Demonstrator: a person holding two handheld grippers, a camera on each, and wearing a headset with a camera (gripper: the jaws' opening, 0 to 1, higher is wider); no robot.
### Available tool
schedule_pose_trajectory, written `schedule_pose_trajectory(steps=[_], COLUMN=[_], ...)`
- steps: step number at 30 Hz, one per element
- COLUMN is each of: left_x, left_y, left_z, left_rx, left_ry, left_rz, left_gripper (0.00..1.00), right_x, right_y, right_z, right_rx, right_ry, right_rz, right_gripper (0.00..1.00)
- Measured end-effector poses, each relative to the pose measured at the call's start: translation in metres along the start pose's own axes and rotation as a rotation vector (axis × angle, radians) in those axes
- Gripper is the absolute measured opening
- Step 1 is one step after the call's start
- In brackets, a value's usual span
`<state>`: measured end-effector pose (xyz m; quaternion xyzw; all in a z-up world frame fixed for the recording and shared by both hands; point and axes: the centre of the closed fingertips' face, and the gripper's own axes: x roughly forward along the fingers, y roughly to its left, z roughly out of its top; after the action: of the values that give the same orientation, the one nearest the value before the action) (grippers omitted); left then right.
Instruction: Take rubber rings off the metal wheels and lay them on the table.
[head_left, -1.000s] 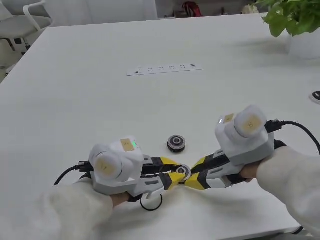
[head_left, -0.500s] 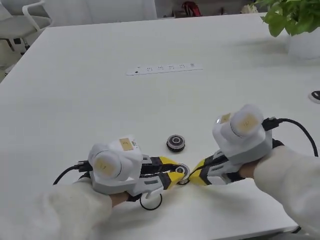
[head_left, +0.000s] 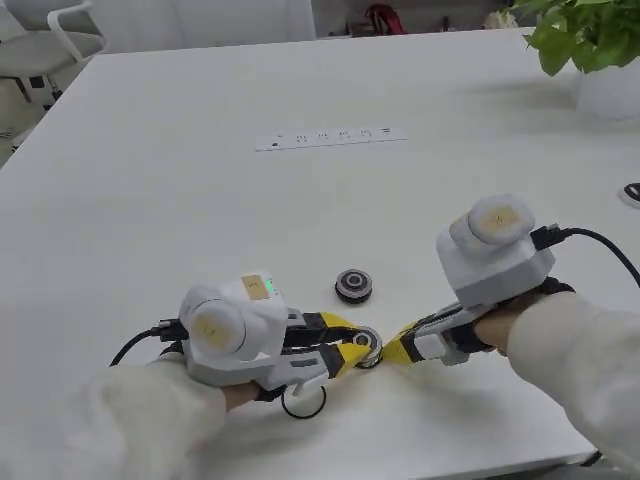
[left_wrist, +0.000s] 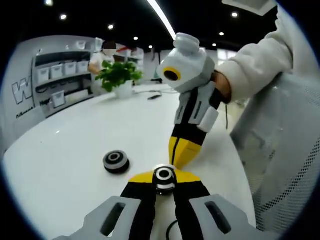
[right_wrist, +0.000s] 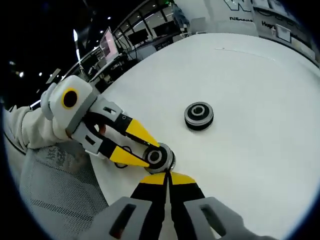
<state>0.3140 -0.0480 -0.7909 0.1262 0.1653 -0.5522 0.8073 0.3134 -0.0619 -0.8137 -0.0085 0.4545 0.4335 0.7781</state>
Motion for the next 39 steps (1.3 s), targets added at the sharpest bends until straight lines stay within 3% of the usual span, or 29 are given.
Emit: schedule_pose_trajectory(steps=[12,39], left_x=[-0.001,-0.002], left_y=[0.0,0.001], left_z=[-0.001,-0.001], left_rx=[0.003,0.009], left_ry=[0.002,0.004], left_rz=[0.001,0.002], left_gripper=[0.14,0.14], right_x=[-0.006,-0.008], right_y=[0.004,0.012], right_z=[0.008,0.016], right_rx=[0.085,0.067], right_ry=[-0.046,-0.082], right_rz=[0.012,0.045], right_gripper=[0.0,0.0])
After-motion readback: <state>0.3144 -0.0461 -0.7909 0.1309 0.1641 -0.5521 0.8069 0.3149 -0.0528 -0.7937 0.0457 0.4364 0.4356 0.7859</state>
